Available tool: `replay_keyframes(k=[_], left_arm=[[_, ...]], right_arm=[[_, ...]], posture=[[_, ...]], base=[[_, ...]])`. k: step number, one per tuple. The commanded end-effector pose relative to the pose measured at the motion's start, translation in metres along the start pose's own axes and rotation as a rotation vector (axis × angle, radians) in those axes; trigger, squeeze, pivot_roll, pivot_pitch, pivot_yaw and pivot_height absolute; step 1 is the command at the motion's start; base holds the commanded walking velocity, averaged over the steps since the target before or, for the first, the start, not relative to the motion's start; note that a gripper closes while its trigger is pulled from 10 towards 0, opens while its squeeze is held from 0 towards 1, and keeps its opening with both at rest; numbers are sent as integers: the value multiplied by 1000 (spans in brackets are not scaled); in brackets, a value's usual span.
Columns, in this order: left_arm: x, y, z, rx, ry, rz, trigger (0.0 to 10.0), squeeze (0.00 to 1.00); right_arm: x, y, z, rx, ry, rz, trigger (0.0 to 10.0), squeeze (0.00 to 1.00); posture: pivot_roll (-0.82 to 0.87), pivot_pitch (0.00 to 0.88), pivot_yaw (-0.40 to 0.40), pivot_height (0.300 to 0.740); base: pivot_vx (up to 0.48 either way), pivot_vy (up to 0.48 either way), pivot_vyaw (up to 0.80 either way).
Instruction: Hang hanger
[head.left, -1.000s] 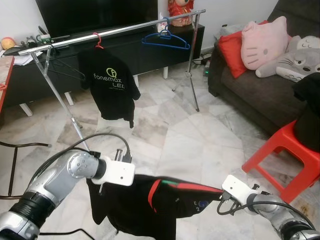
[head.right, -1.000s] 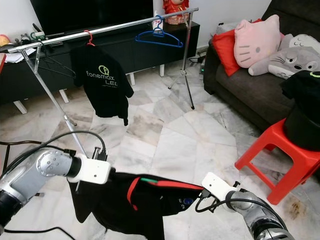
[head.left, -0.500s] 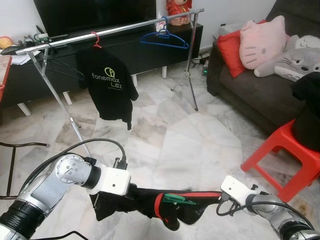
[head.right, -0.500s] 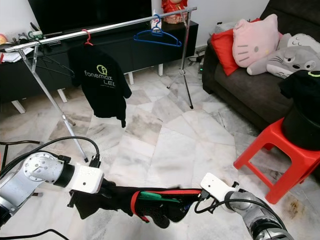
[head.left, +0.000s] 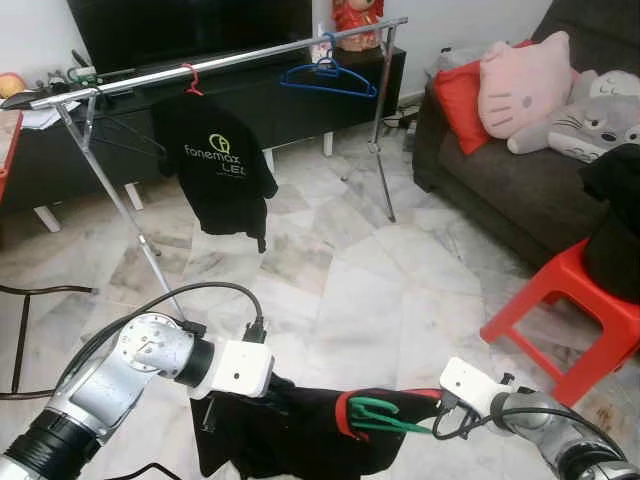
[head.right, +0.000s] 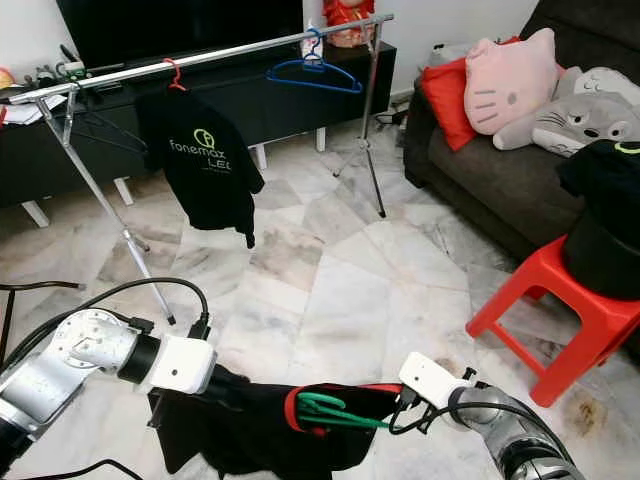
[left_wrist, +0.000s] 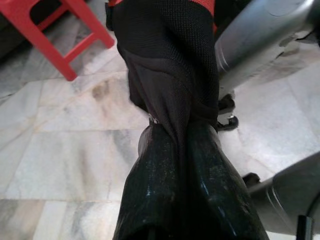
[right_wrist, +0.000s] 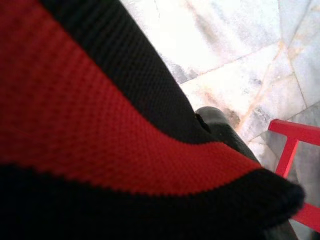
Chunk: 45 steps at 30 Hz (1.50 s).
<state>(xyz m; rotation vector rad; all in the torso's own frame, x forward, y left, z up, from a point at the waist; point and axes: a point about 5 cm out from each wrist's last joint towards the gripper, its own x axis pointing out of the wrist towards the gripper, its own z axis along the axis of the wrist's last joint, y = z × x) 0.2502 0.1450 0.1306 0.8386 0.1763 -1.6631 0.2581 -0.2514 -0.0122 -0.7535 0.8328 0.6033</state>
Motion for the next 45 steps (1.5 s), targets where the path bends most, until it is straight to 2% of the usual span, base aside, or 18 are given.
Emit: replay_keyframes(k=[1, 6, 7, 8, 11, 12, 13, 14, 21, 25, 27, 30, 32, 35, 36, 38, 42, 45], left_arm=[[-8, -2, 8, 45, -14, -38, 10000, 0], [-1, -6, 11, 63, -11, -84, 10000, 0], [5, -9, 11, 74, -2, -105, 10000, 0], [10, -11, 10, 79, 0, -117, 10000, 0], [15, -13, 10, 80, -6, -127, 10000, 0], [15, -13, 10, 80, -9, -129, 10000, 0], [16, -13, 11, 79, -14, -131, 10000, 0], [17, -13, 12, 78, -18, -132, 10000, 0], [23, -5, 15, 68, -56, -97, 10000, 0], [28, -1, 15, 60, -71, -65, 10000, 0], [29, 0, 16, 50, -80, -50, 10000, 0], [30, 3, 14, 26, -90, -11, 10000, 0], [32, 4, 8, -9, -82, 25, 10000, 0], [34, 4, 4, -49, -100, 66, 10000, 0], [34, 4, 4, -49, -100, 66, 10000, 0], [39, 11, 5, -134, -196, 182, 10000, 0], [43, 19, 3, -205, -259, 296, 10000, 0], [53, 26, 0, -272, -304, 444, 10000, 0]], right_arm=[[-3, 2, -15, 15, 63, -7, 0, 0], [-2, 1, -11, 30, 50, -20, 0, 0], [-1, -2, -5, 70, 22, -34, 5686, 0], [0, -4, 0, 102, -9, -38, 10000, 0], [0, -6, 7, 159, -54, -20, 10000, 0], [0, -7, 9, 153, -61, -15, 10000, 118], [0, -8, 10, 146, -72, -6, 10000, 749], [-1, -9, 12, 143, -84, 8, 10000, 1000], [-5, -7, 31, 218, -230, 251, 10000, 1000], [-9, -5, 33, 232, -273, 358, 10000, 1000], [-11, -8, 32, 246, -283, 357, 10000, 1000], [-19, -25, 32, 315, -352, 277, 10000, 1000], [-31, -49, 35, 408, -446, 188, 10000, 1000], [-45, -69, 38, 452, -543, 135, 10000, 1000], [-45, -69, 38, 452, -543, 135, 10000, 1000], [-64, -96, 48, 507, -689, 53, 10000, 1000], [-77, -113, 58, 525, -791, -3, 10000, 1000], [-93, -126, 83, 513, -970, 4, 10000, 1000]], posture=[[-86, 0, -5, 740], [-83, 0, -7, 740], [-83, 0, -7, 740], [-86, 0, -7, 740], [-87, 0, -6, 740], [-87, 0, -6, 740], [-87, 0, -6, 740], [-87, 0, -6, 740], [-84, 0, -8, 740], [-88, 0, -7, 740], [-88, 0, -7, 740], [-84, 0, -7, 740], [-81, 0, -6, 740], [-87, 0, -2, 740], [-87, 0, -2, 740], [-90, 0, 1, 740], [-101, 0, 7, 740], [-107, 0, 10, 740]], base=[[0, 0, 0], [0, 0, 0], [0, 0, 0], [0, 0, 0], [0, 0, 0], [0, 0, 0], [0, 0, 0], [0, 0, 0], [0, 0, 0], [0, 0, 0], [0, 0, 0], [0, 0, 0], [0, 0, 0], [0, 0, 0], [0, 0, 0], [0, 0, 0], [0, 0, 0], [0, 0, 0]])
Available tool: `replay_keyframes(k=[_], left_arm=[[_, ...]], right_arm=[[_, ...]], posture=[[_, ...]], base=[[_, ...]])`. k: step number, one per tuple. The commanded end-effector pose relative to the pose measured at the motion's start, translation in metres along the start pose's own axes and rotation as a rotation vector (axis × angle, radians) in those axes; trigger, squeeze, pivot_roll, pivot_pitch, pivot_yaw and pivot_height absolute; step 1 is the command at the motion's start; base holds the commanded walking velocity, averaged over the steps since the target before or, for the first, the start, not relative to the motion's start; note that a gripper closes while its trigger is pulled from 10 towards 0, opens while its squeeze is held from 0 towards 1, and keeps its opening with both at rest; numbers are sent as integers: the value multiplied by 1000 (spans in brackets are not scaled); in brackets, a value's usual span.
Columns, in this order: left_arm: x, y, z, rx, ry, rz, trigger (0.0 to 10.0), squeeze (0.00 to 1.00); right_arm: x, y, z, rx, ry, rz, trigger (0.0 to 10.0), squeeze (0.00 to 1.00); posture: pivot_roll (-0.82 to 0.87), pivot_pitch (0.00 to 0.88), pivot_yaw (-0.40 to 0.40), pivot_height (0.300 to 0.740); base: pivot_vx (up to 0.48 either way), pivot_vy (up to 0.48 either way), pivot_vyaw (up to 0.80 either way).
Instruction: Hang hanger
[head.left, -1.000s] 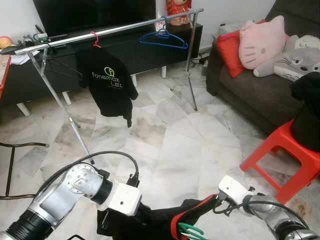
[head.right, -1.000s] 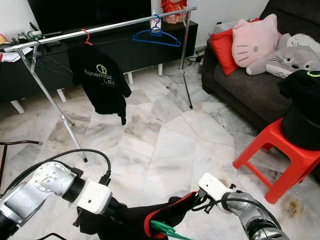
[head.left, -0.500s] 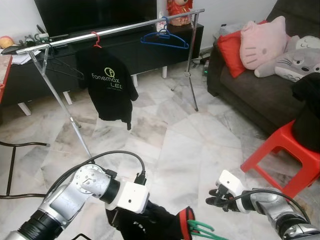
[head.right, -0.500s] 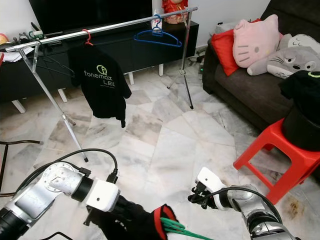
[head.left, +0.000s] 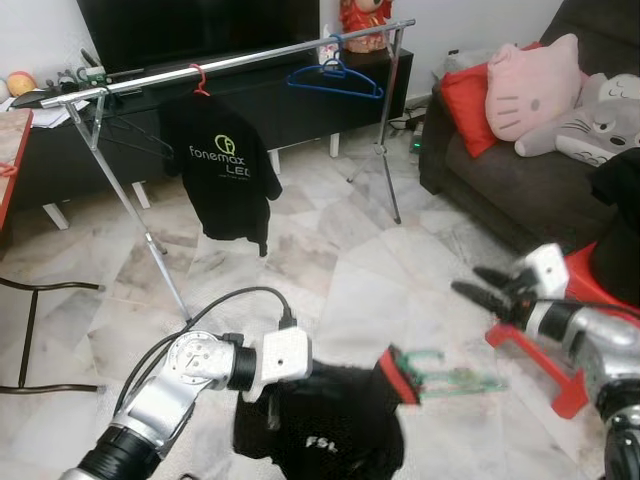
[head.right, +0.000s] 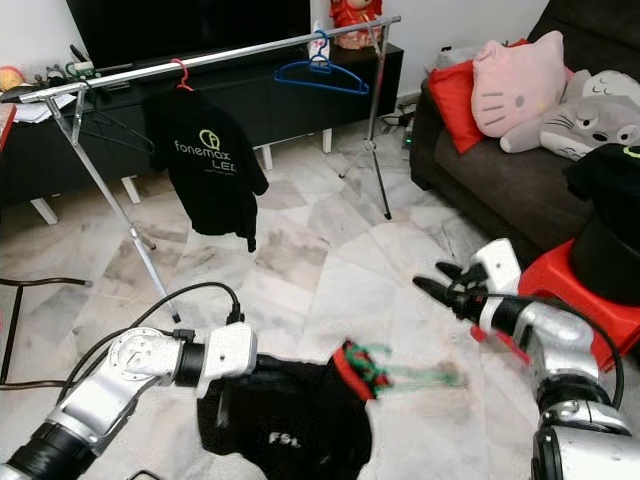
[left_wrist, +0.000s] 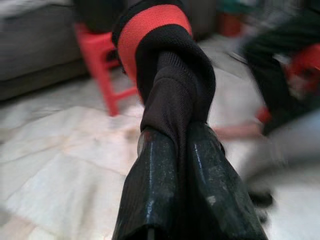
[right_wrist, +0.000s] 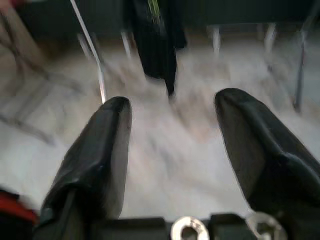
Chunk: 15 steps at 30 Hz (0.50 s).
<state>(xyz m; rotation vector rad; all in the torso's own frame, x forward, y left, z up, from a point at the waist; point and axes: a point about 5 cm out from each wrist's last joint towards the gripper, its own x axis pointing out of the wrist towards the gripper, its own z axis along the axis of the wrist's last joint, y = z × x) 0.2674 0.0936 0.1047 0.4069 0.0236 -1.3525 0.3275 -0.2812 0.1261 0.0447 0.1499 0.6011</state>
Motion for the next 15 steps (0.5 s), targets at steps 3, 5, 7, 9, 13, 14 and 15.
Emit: replay_keyframes(k=[3, 5, 7, 9, 13, 14, 15], left_arm=[[12, 14, 0, -82, -86, 273, 10000, 0], [14, 15, 1, -94, -98, 301, 10000, 0], [23, 25, 2, -196, -154, 501, 10000, 0], [27, 28, 3, -233, -192, 585, 10000, 0], [35, 32, 11, -405, -349, 795, 10000, 0], [35, 34, 14, -431, -388, 853, 10000, 0], [36, 36, 17, -459, -427, 902, 10000, 0]], right_arm=[[21, 20, 40, 7, -252, 133, 10000, 1000], [22, 24, 41, 13, -269, 143, 10000, 1000], [35, 42, 38, 33, -331, 145, 10000, 1000], [40, 53, 35, 73, -370, 143, 10000, 0], [48, 92, 23, 207, -453, 205, 10000, 0], [50, 100, 21, 236, -463, 223, 10000, 0], [50, 106, 19, 259, -470, 236, 10000, 0]], posture=[[-106, 0, 11, 740], [-106, 0, 11, 740], [-103, 0, 11, 740], [-100, 0, 10, 740], [-95, 0, 14, 740], [-95, 0, 14, 740], [-98, 0, 16, 740]], base=[[0, 0, 0], [0, 0, 0], [0, 0, 0], [0, 0, 0], [0, 0, 0], [0, 0, 0], [0, 0, 0]])
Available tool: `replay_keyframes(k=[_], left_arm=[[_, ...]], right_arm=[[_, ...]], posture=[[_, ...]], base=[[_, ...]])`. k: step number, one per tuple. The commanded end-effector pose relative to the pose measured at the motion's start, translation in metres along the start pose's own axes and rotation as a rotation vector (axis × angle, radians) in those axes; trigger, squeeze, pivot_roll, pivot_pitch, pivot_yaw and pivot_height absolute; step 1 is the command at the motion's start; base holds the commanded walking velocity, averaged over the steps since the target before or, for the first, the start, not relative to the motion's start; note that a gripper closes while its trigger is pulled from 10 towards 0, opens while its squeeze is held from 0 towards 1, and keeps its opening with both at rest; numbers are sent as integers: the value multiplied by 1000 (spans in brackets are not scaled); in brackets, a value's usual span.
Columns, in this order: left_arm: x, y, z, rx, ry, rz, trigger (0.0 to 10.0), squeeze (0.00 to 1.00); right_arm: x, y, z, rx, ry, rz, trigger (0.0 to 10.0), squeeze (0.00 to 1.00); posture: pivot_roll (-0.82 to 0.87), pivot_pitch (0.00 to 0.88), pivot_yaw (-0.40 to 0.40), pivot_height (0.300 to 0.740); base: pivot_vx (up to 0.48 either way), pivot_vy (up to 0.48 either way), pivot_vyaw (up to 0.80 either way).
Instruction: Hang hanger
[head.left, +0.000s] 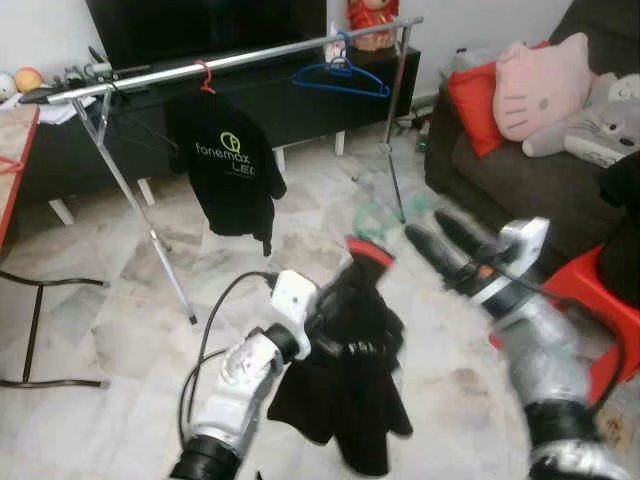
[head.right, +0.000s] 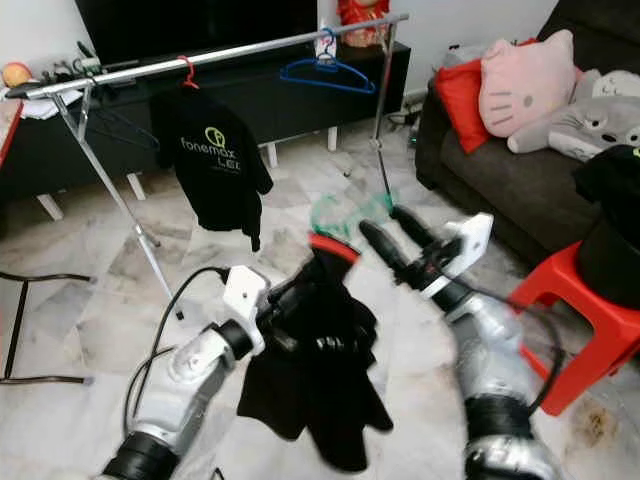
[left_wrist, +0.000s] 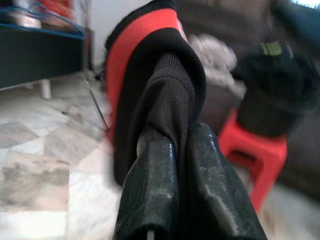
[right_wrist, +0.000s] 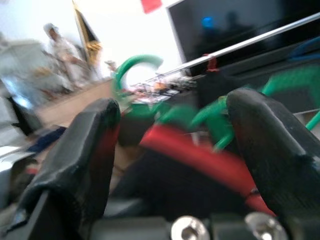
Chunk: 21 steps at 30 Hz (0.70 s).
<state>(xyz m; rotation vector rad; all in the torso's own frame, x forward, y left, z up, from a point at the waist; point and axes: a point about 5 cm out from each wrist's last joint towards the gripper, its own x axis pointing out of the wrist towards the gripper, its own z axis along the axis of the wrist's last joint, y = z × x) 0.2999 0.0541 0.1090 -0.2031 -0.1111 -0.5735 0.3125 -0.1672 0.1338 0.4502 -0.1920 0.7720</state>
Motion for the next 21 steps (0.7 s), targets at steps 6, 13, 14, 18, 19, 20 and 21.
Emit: replay_keyframes(k=[6, 13, 14, 18, 19, 20, 21], left_arm=[[17, -6, 30, -103, -244, 128, 10000, 0], [26, -25, 40, 137, -266, -36, 10000, 0], [26, -30, 41, 199, -267, -82, 10000, 0], [25, -18, 60, 237, -370, 32, 10000, 0], [25, -17, 61, 243, -375, 35, 10000, 0], [25, -17, 56, 268, -351, 31, 10000, 0], [26, -14, 50, 317, -316, 39, 10000, 0]], right_arm=[[14, 23, 23, 105, -202, 1, 10000, 0], [20, 28, 31, 187, -307, -61, 10000, 0], [21, 27, 30, 179, -299, -74, 10000, 0], [23, 26, 40, 209, -372, -107, 10000, 0], [23, 26, 42, 213, -380, -108, 10000, 0], [23, 26, 44, 205, -380, -102, 10000, 0], [24, 26, 46, 189, -371, -91, 10000, 0]], posture=[[-111, 0, 29, 740], [-107, 0, 33, 740], [-105, 0, 32, 740], [-97, 0, 32, 740], [-97, 0, 32, 740], [-93, 0, 31, 740], [-91, 0, 29, 740]], base=[[0, 0, 0], [0, 0, 0], [0, 0, 0], [0, 0, 0], [0, 0, 0], [0, 0, 0], [0, 0, 0]])
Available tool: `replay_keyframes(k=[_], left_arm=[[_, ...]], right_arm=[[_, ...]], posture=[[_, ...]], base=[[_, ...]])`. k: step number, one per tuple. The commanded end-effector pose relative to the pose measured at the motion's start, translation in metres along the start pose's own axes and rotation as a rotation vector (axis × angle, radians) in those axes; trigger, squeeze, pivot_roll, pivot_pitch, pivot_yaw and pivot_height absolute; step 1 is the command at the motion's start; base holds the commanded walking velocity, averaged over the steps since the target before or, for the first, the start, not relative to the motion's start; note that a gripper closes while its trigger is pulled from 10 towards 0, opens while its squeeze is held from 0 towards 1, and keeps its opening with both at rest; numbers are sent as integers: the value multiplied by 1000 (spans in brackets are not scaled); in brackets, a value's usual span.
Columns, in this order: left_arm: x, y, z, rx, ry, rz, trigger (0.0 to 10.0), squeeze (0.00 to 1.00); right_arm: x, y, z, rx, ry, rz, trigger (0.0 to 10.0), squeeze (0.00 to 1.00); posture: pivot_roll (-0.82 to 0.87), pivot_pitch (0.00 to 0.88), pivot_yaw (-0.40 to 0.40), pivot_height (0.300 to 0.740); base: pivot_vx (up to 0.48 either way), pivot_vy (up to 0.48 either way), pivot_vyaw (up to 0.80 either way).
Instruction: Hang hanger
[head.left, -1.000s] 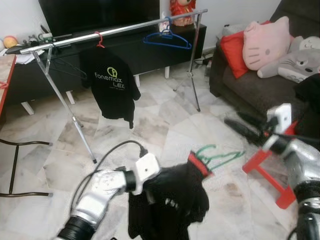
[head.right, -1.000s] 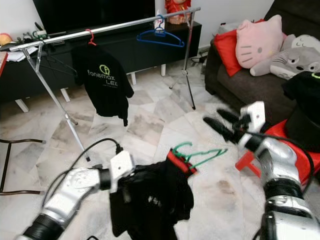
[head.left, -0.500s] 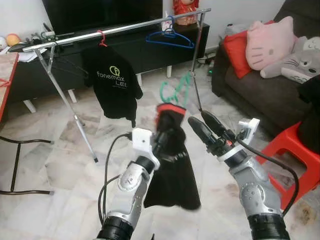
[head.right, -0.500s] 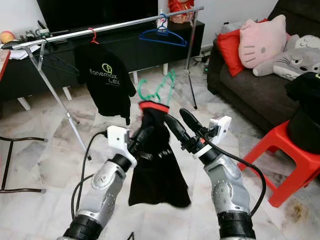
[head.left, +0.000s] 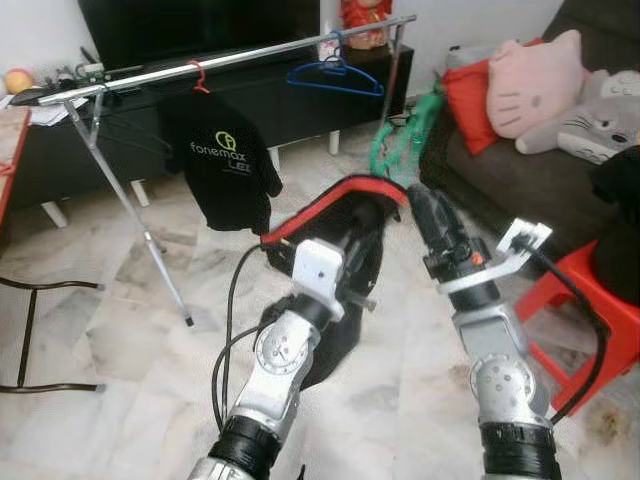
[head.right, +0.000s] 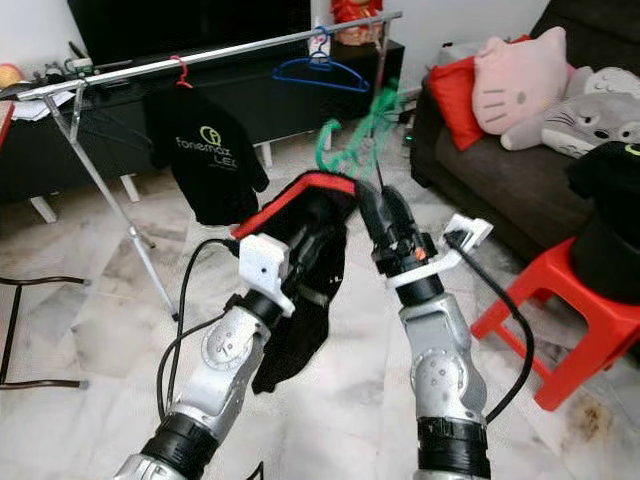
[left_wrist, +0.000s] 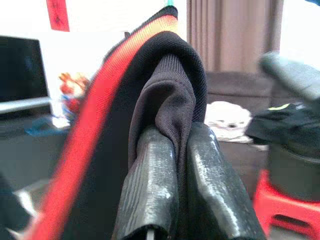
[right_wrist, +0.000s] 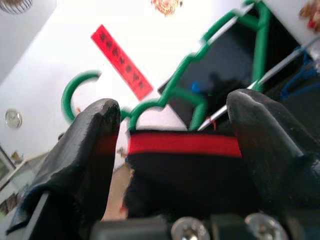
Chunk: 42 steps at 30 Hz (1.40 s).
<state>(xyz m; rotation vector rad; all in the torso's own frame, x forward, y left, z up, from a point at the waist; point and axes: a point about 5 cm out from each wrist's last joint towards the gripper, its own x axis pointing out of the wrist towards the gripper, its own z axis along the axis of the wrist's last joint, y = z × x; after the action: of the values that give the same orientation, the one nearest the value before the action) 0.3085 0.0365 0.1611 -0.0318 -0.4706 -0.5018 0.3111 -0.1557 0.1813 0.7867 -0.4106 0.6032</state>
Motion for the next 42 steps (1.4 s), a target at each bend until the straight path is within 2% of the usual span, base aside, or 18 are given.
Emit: replay_keyframes(k=[1, 5, 6, 9, 10, 14, 16, 17, 21, 24, 25, 27, 29, 30, 33, 36, 40, 42], left_arm=[[0, 6, 0, 94, -12, 28, 10000, 0], [2, 28, 0, 296, 42, 227, 10000, 0], [2, 34, -5, 401, 94, 252, 10000, 0], [0, 38, -12, 520, 154, 236, 10000, 0], [-3, 44, -16, 604, 185, 258, 10000, 0], [-10, 55, -21, 659, 226, 324, 10000, 0], [-12, 57, -22, 725, 231, 334, 10000, 0], [-15, 63, -20, 811, 244, 408, 10000, 0], [-20, 69, -18, 902, 240, 478, 10000, 0], [-20, 70, -21, 864, 260, 486, 10000, 0], [-17, 58, -30, 606, 283, 415, 10000, 0], [-14, 39, -35, 300, 290, 294, 10000, 0], [-13, 33, -35, 279, 284, 220, 10000, 0], [-16, 22, -37, 293, 291, 53, 10000, 0], [-24, 20, -42, 276, 331, -42, 10000, 0], [-42, 27, -49, 244, 409, -189, 10000, 0], [-55, 38, -53, 223, 454, -304, 10000, 0], [-66, 53, -50, 186, 482, -379, 10000, 0]], right_arm=[[5, 5, 7, -26, -10, 31, 10000, 0], [4, 4, 11, -57, 9, 32, 10000, 0], [4, 4, 13, -69, 12, 34, 10000, 0], [3, 4, 15, -92, 29, 44, 10000, 0], [3, 4, 15, -105, 40, 44, 10000, 0], [-1, 1, 15, -126, 60, 25, 10000, 0], [-2, -1, 15, -130, 68, 19, 10000, 0], [-3, -2, 14, -143, 83, 15, 10000, 0], [-3, -3, 13, -156, 97, 15, 10000, 0], [-2, -4, 13, -161, 104, 13, 10000, 0], [-2, -3, 12, -173, 130, 30, 10000, 0], [-1, -3, 10, -197, 175, 56, 10000, 0], [-1, -3, 10, -211, 196, 68, 10000, 0], [-2, -3, 11, -247, 245, 105, 10000, 0], [-4, -3, 15, -296, 313, 165, 10000, 0], [-12, -7, 26, -389, 452, 266, 10000, 0], [-14, -15, 41, -456, 530, 290, 10000, 0], [-17, -20, 58, -539, 621, 323, 10000, 0]], posture=[[-96, 0, 30, 740], [-95, 0, 31, 740], [-97, 0, 32, 740], [-99, 0, 33, 740], [-101, 0, 34, 740], [-100, 0, 34, 740], [-99, 0, 32, 740], [-99, 0, 32, 740], [-98, 0, 32, 740], [-99, 0, 28, 740], [-97, 0, 27, 740], [-100, 0, 28, 740], [-100, 0, 28, 740], [-98, 0, 26, 740], [-99, 0, 27, 740], [-103, 0, 27, 740], [-102, 0, 25, 740], [-104, 0, 26, 740]], base=[[0, 0, 0], [0, 0, 0], [0, 0, 0], [0, 0, 0], [0, 0, 0], [0, 0, 0], [0, 0, 0], [0, 0, 0], [0, 0, 0], [0, 0, 0], [0, 0, 0], [0, 0, 0], [0, 0, 0], [0, 0, 0], [0, 0, 0], [0, 0, 0], [0, 0, 0], [0, 0, 0]])
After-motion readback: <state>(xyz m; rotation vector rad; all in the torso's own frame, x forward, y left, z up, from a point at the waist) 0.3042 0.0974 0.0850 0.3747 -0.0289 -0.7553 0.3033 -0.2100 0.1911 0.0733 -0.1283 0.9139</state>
